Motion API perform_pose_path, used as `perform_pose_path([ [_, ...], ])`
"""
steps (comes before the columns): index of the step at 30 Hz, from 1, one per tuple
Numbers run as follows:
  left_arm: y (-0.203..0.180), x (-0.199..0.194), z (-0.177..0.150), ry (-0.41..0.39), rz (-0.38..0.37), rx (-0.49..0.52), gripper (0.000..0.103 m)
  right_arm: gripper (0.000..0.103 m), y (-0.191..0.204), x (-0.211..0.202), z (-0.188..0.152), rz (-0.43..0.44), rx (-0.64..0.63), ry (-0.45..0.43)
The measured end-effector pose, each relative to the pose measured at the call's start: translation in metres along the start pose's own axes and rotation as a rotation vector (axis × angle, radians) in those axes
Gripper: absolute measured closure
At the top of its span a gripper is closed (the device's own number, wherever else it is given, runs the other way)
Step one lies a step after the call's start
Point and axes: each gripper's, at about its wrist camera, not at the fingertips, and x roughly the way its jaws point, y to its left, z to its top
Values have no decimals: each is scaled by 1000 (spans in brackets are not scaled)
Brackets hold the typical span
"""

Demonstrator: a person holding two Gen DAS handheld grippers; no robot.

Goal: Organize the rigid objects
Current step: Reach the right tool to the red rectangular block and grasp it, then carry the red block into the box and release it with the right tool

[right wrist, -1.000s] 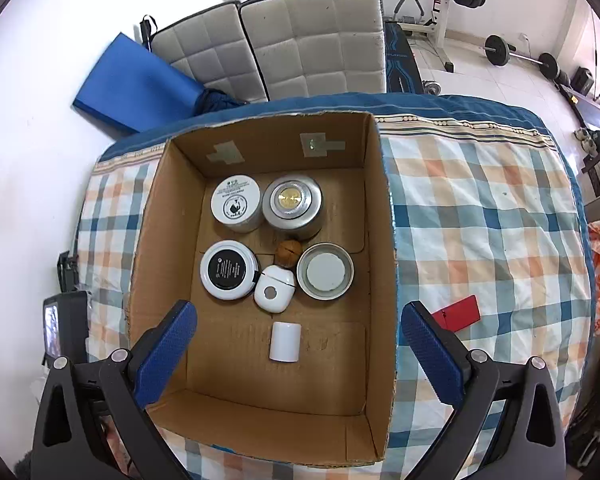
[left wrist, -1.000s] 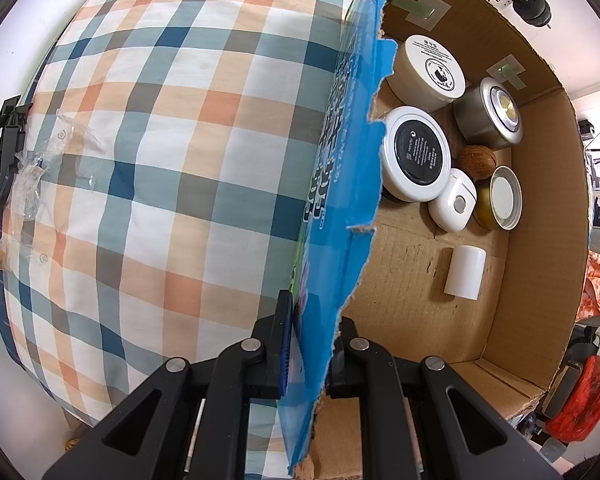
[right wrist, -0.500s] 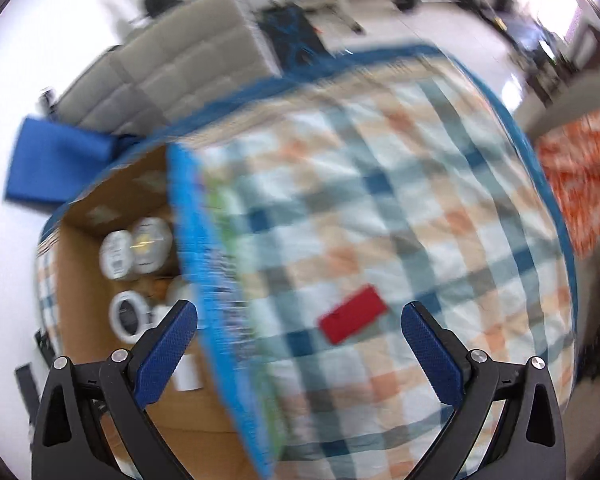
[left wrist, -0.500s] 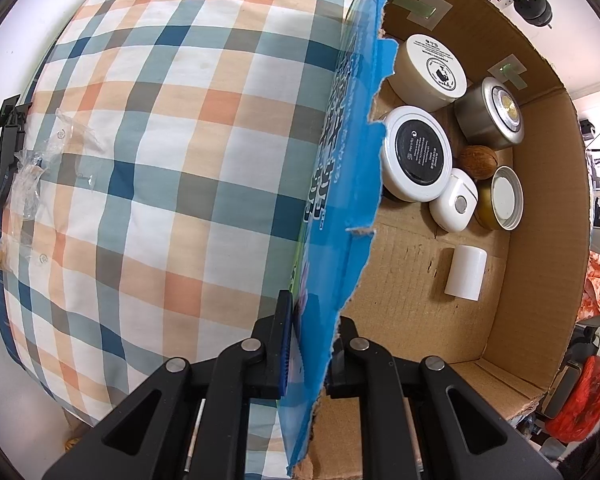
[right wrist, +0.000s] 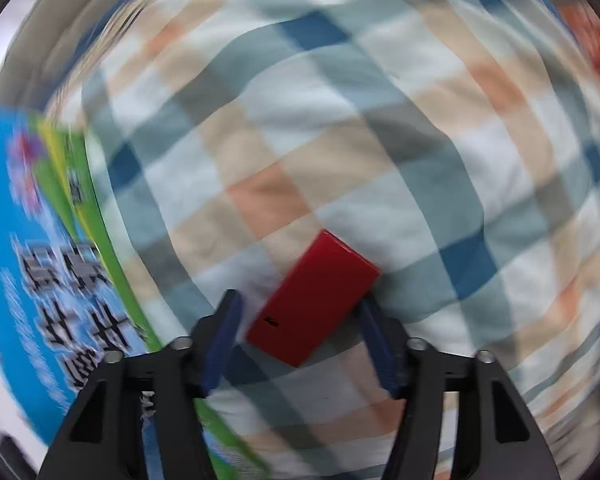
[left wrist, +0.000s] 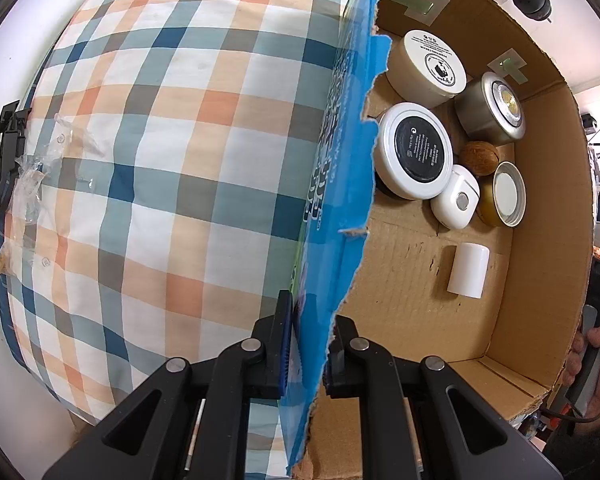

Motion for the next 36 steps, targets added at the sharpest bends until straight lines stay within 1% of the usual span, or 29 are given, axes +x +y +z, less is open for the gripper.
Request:
perform_pose_path([
  [2, -1, 1, -1, -1, 1, 1, 94, 56, 12, -1, -3, -56, -131, 4],
  [4, -1, 1, 0, -1, -1, -2, 94, 58, 20, -1, -7, -123, -251, 6],
  [5, -1, 1, -1, -1, -1, -3, 94, 58, 20, -2, -8, -137, -277, 4],
  [6, -2, 2, -1, -1, 0, -2, 94, 57, 19, -3, -8, -136, -282, -2],
  [8, -3, 2, -1, 0, 3, 1, 94, 51, 17, -2, -7, -135, -276, -6],
  [12, -3, 2, -1, 0, 5, 2, 94, 47, 8, -2, -1, -103, -213, -30],
  [13, -3, 2, 0, -1, 6, 2, 94, 49, 4, -3, 4, -104, -203, -38],
  [14, -3, 2, 0, 0, 6, 2, 94, 53, 5, -4, 4, -117, -206, -48],
  [16, -3, 1, 0, 0, 8, 4, 94, 63, 6, -7, 7, -137, -230, -64],
  [17, -3, 2, -1, 0, 9, 5, 94, 64, 9, -10, 6, -139, -233, -63],
  [20, -4, 1, 0, -2, 8, 1, 94, 65, 21, -25, -8, -109, -227, -73],
  [24, -3, 2, 0, -4, 8, -1, 94, 65, 29, -70, -19, -41, -254, -132],
  [28, -3, 2, -1, -5, 8, -3, 94, 65, 48, -122, -37, 48, -317, -187],
  [30, -2, 2, 0, -4, 6, -5, 94, 65, 62, -145, -51, 80, -375, -204],
  [33, -2, 1, 0, -4, 7, -6, 94, 65, 88, -162, -77, 126, -444, -207],
  [34, -2, 2, 0, -4, 7, -5, 94, 65, 95, -164, -86, 147, -457, -204],
  [36, -2, 1, 0, -3, 8, -2, 94, 65, 110, -167, -102, 162, -496, -198],
])
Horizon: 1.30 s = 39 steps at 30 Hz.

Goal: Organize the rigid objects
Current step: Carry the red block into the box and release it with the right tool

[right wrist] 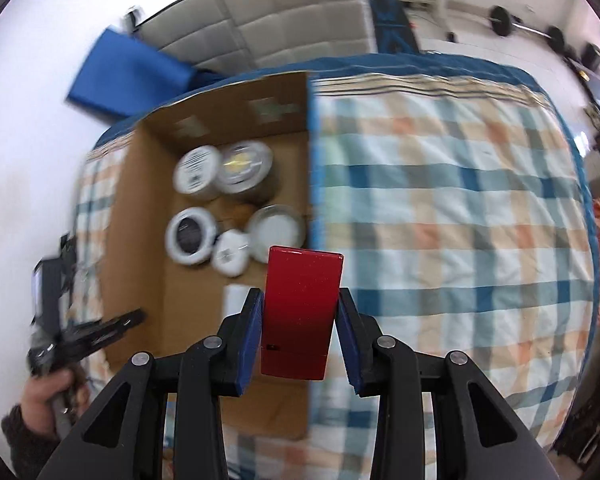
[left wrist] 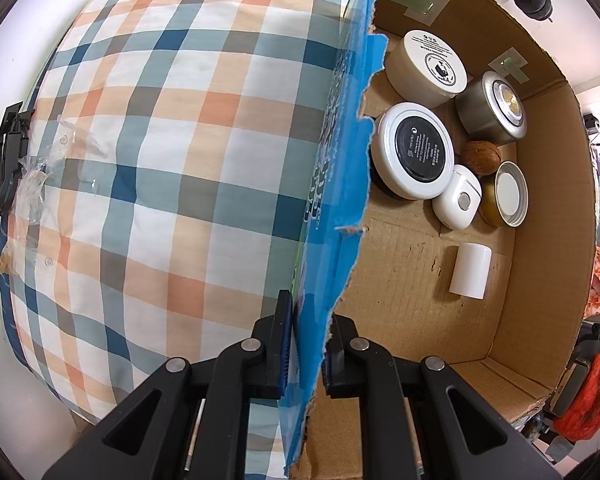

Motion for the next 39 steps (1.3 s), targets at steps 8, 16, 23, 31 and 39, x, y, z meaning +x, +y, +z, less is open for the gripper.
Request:
perform_pose_path([
  [8, 0, 0, 1, 0, -1, -1, 94, 65, 40, 19, -16, 19, -63, 36],
  [16, 0, 0, 1, 0, -1, -2, 94, 65, 36, 64, -16, 4, -51, 97],
  [23, 1, -1, 2, 1, -2, -3, 94, 65, 35, 86, -17, -9, -52, 142],
  [31, -1, -1, 1, 1, -1, -3, 94, 65, 39, 102, -18, -35, -59, 185],
  [39, -4, 1, 1, 1, 1, 0, 93, 36, 45, 102, -15, -75, -66, 183],
])
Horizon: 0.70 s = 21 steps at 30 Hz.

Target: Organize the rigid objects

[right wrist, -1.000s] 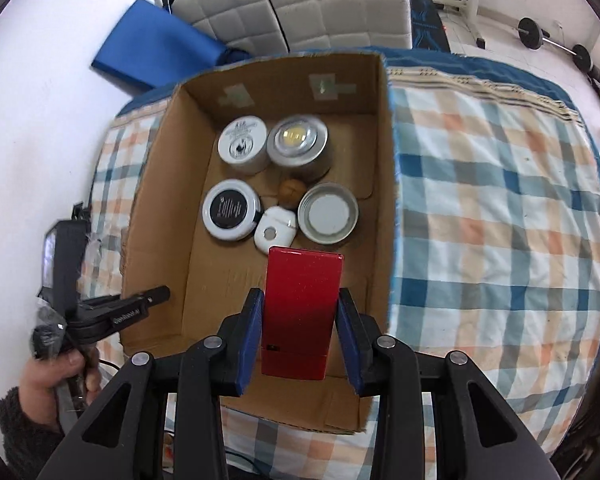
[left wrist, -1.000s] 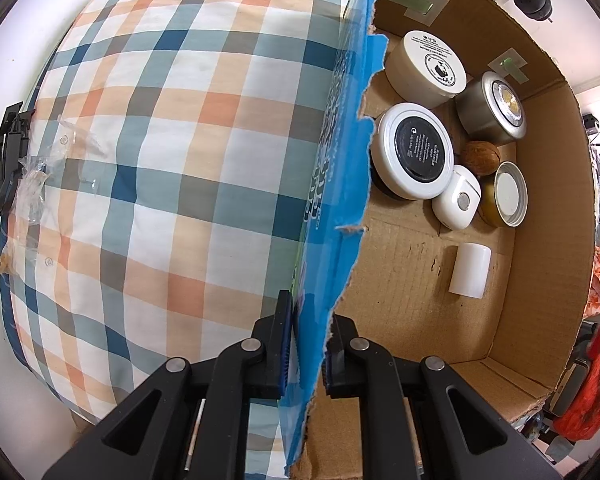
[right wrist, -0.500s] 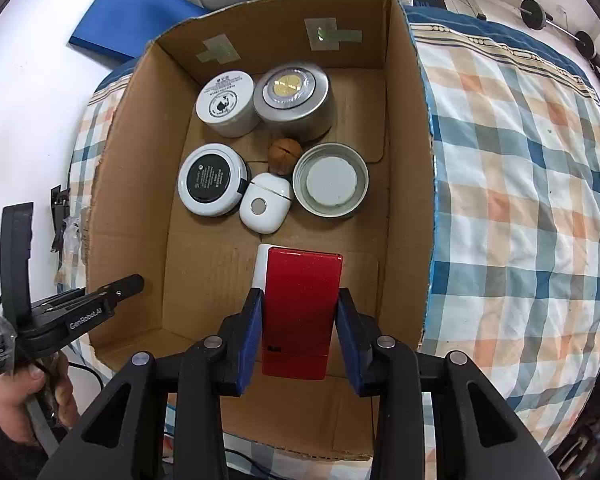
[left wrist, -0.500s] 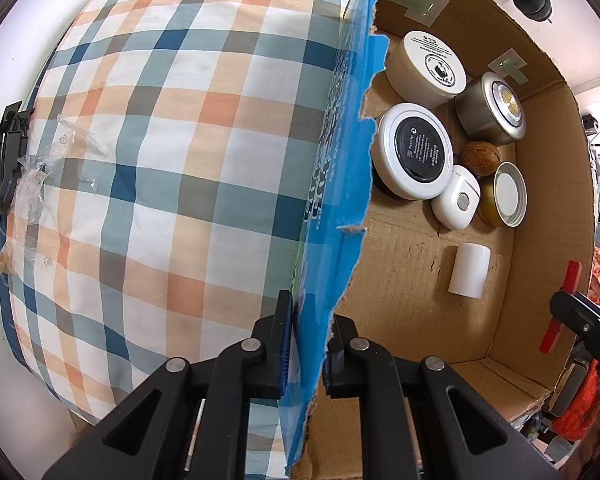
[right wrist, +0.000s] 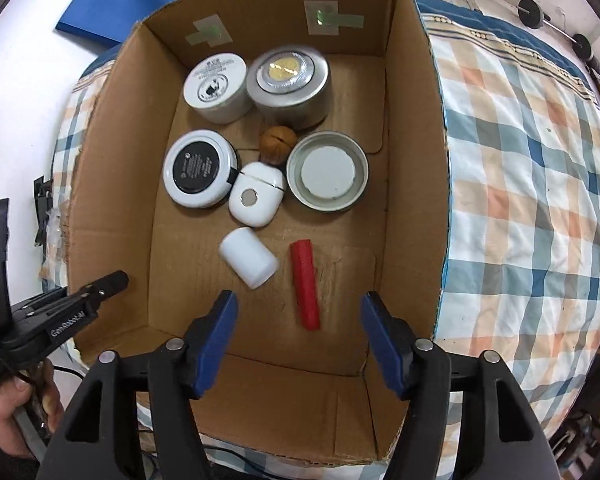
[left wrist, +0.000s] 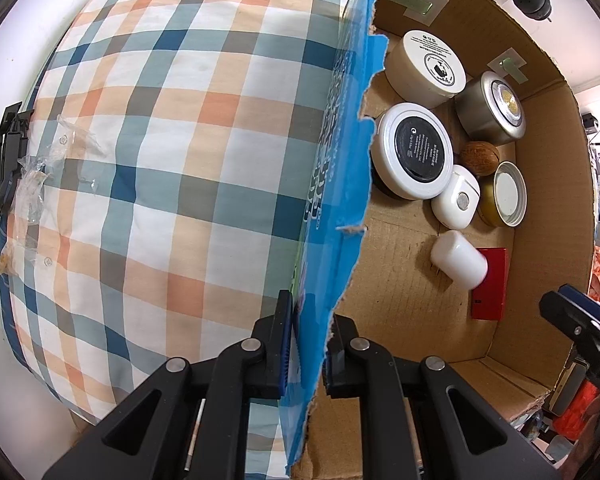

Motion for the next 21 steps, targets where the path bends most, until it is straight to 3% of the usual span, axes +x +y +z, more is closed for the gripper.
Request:
perform_pose_path([
  [3, -1, 0, 0, -1, 2, 2, 93, 34, 0, -5, 1, -5, 7, -7],
  [6, -2, 0, -1, -2, 3, 3, 93, 24, -1, -8, 2, -18, 16, -17],
  [8, -2, 0, -1, -2, 4, 5, 93, 5, -2, -12, 2, -28, 21, -30],
  [13, -4, -1, -2, -4, 7, 8, 93, 0, -4, -22, 2, -17, 48, -59],
  [21, -2, -4, -3, -10, 2, 1, 93, 0, -6, -37, 6, -75, 59, -125],
])
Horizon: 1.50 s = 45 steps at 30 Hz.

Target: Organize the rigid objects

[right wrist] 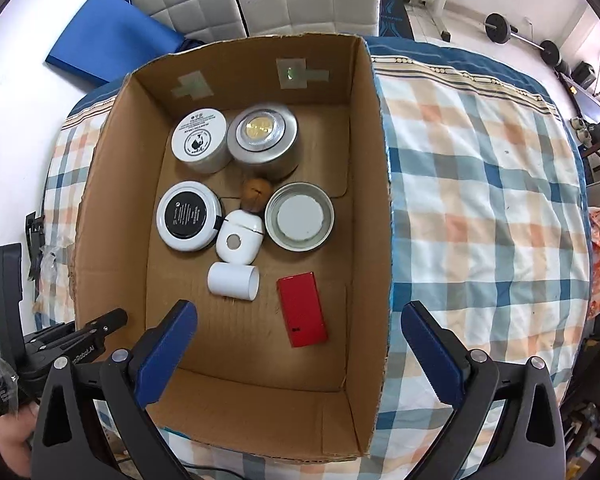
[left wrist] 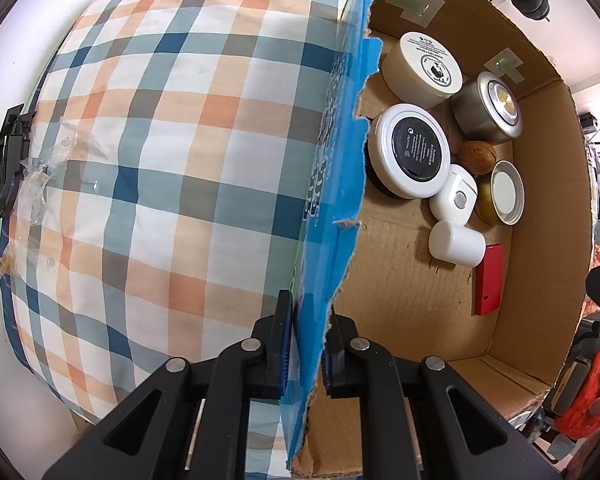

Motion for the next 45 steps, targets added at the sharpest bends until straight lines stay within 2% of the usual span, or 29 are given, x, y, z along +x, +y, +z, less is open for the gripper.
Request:
perform_pose_path([
  [5, 1, -18, -2, -26, 58, -15, 86, 0, -2, -8, -3, 5, 5, -15],
  [6, -2, -24, -2, -34, 79, -11, 80, 0, -2, -12, -4, 4, 5, -20],
  [9, -15, -55, -6, -124, 167, 33, 67, 0, -2, -26, -7, 10, 0, -43],
  [11, -22, -75, -10, -164, 183, 51, 57, 0, -3, -37, -8, 19, -1, -56],
  [13, -30, -94, -15, -200, 189, 61, 43, 0, -6, -52, -11, 27, 3, -75],
  [15, -40, -117, -21, -243, 178, 75, 37, 0, -9, -69, -16, 35, 3, -98],
  [16, -46, -126, -24, -262, 172, 82, 29, 0, -11, -78, -18, 35, 2, -112],
  [18, -57, -150, -32, -310, 175, 103, 19, 0, -14, -100, -25, 38, 1, -141],
  [23, -88, -211, -58, -437, 177, 146, 16, 0, -24, -158, -47, 53, 5, -212],
  [32, -112, -287, -91, -568, 124, 168, 16, 0, -44, -258, -86, 46, 32, -363],
  [38, -122, -319, -109, -613, 102, 189, 16, 0, -58, -301, -103, 31, 60, -420],
  [45, -134, -335, -133, -629, 93, 219, 16, 0, -70, -327, -115, 18, 88, -443],
])
